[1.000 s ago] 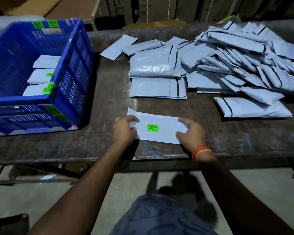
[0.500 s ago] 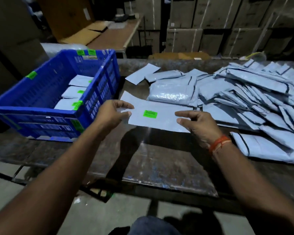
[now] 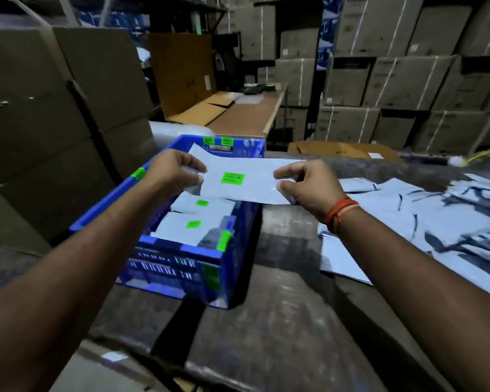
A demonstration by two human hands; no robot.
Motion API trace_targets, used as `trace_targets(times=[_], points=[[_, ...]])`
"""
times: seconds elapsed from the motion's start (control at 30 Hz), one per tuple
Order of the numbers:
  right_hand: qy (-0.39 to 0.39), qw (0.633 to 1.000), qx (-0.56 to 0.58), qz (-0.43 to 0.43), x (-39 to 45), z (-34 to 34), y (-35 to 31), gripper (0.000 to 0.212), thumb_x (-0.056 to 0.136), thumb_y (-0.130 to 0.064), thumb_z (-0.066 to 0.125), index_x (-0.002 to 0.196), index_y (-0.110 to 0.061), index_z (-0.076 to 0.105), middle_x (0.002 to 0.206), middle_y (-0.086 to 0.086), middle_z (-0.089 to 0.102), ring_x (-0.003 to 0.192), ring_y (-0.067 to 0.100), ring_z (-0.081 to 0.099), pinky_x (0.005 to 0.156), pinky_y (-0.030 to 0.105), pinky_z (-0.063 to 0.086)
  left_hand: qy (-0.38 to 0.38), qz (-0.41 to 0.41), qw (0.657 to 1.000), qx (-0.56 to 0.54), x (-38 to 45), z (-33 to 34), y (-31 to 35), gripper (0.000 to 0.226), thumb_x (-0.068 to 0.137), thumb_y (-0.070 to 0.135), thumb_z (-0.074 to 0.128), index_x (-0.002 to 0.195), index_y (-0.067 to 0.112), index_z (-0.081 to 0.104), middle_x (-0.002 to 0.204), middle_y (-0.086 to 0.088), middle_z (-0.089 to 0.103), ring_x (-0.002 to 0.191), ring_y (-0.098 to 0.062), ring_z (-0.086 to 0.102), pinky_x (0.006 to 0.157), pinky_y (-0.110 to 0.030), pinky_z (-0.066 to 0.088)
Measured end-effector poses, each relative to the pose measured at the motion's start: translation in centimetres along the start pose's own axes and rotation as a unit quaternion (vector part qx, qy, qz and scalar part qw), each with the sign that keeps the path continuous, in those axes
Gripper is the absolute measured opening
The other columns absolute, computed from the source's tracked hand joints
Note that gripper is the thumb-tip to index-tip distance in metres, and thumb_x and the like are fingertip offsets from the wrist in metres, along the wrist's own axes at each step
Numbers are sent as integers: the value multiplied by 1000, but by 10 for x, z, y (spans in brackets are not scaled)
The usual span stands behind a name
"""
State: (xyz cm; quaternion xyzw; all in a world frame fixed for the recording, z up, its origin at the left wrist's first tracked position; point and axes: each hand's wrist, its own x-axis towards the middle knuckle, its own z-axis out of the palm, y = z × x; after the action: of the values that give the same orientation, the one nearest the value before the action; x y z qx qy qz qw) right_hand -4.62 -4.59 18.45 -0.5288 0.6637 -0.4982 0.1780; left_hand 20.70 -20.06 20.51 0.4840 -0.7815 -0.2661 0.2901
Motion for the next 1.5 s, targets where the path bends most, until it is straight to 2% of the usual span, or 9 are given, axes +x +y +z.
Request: trace_targets(times=[0.17,0.43,0.57,0.8,0.93,1.0,1.1,1.27,1.5], points=[[2,996,-89,14,51,88,-36,29,82,0,60,97,-14,80,94,-1,76,93,11,68,90,24,52,9,13,992,126,59,-44,-63,19,76,15,80,92,26,80,92,3,73,87,-9,63,75,-21,41],[-5,965,-204,164,126,168,-23,27,84,-8,61,103,-15,78,104,6,75,103,24,68,93,34,55,-87,81,960,253,145,-21,-128,26,78,9,72,99,24,78,106,2,75,105,-21,65,82,-27,48],[-43,931,-252,259,157,198,3,35,96,-20,58,129,-7,61,130,9,61,123,30,58,84,28,46,-138,52,951,273,171,10,-151,27,79,9,63,94,26,77,110,-1,74,107,-25,67,91,-32,54],[-104,846,-434,292,170,234,30,35,98,-16,52,130,-6,60,139,7,57,129,26,55,97,34,48,-211,12,915,343,192,56,-189,35,79,8,61,112,10,73,114,-13,71,104,-36,68,89,-44,58],[-249,780,-527,228,171,241,48,39,100,-12,50,138,-2,53,144,14,51,133,27,49,63,7,43,-229,2,901,369,188,69,-195,37,82,8,62,118,8,69,118,-19,67,107,-41,66,86,-42,55],[-250,794,-499,243,169,244,47,40,99,-13,50,138,-3,54,144,15,51,132,28,50,60,8,44,-234,-3,895,380,189,71,-194,36,83,8,61,118,6,69,118,-21,67,107,-42,65,81,-42,54],[-162,844,-420,291,165,246,34,37,93,-17,54,127,-6,63,134,11,60,122,32,59,92,38,55,-239,-8,885,400,188,67,-184,38,81,11,61,117,2,67,118,-22,65,107,-42,64,73,-41,52],[-59,897,-385,210,174,221,7,28,89,-18,58,113,-6,65,115,16,67,105,35,65,82,36,55,-177,44,910,371,185,54,-140,40,83,25,66,119,8,64,121,-20,56,116,-37,56,90,-47,53],[99,940,-312,102,145,113,-17,29,79,-8,57,99,-16,78,104,13,74,103,31,67,90,32,53,-89,147,954,244,152,69,-20,23,75,23,64,94,14,72,96,-9,71,95,-32,67,77,-36,56]])
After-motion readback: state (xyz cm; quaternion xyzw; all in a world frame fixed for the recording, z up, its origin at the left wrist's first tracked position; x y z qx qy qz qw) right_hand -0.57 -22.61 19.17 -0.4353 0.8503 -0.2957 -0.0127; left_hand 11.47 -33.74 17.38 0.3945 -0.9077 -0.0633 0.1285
